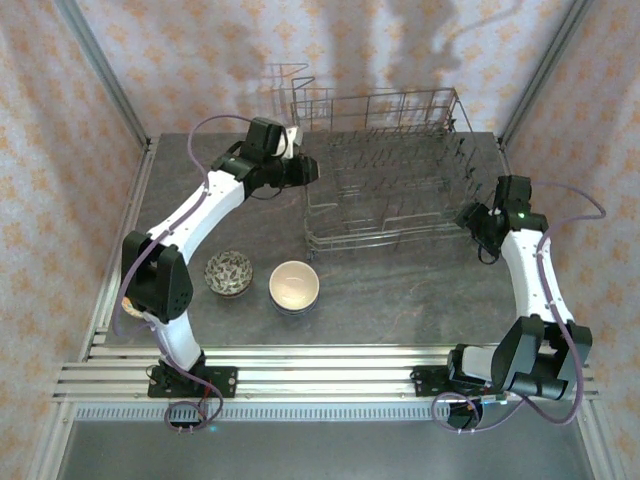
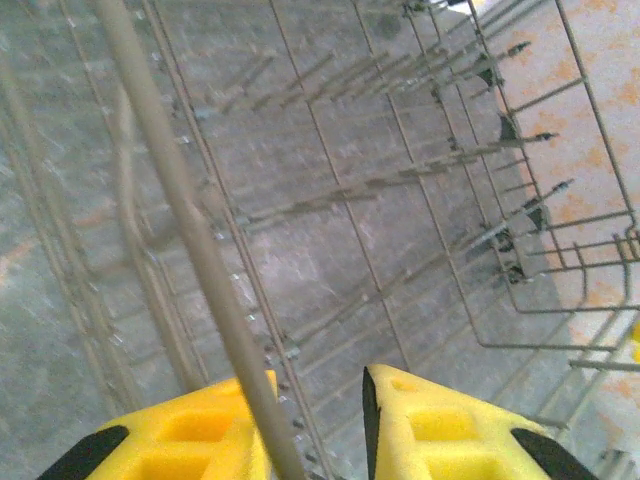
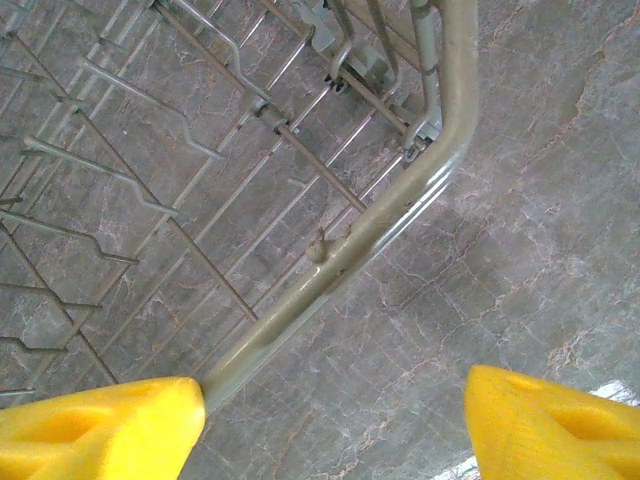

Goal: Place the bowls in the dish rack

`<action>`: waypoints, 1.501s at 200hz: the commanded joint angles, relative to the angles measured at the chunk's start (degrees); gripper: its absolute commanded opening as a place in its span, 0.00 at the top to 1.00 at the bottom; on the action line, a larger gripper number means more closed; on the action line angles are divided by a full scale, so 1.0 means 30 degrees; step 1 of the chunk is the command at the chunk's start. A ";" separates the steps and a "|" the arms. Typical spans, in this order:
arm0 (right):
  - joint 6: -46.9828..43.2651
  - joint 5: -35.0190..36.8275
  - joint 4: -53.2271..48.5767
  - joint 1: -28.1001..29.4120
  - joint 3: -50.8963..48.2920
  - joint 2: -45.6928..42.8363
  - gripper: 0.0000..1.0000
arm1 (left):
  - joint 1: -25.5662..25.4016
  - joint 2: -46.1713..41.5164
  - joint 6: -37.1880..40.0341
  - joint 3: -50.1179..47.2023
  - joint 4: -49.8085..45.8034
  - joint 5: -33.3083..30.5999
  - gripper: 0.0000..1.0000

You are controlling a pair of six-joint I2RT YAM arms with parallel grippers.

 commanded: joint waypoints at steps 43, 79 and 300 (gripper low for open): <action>-0.0057 0.0578 0.0651 -0.1001 0.0637 0.0777 0.25 | -0.1763 -0.0389 -0.0894 -0.0201 -0.0680 0.1384 0.77; -0.0440 0.0694 0.0355 -0.1212 0.0693 0.0548 0.22 | -0.2692 -0.0270 -0.1159 0.0142 -0.1188 0.1437 0.78; -0.2162 0.1294 -0.2224 -0.2072 0.3290 0.0157 0.06 | -0.5086 -0.0241 0.3993 0.4471 -0.8195 -0.1249 0.24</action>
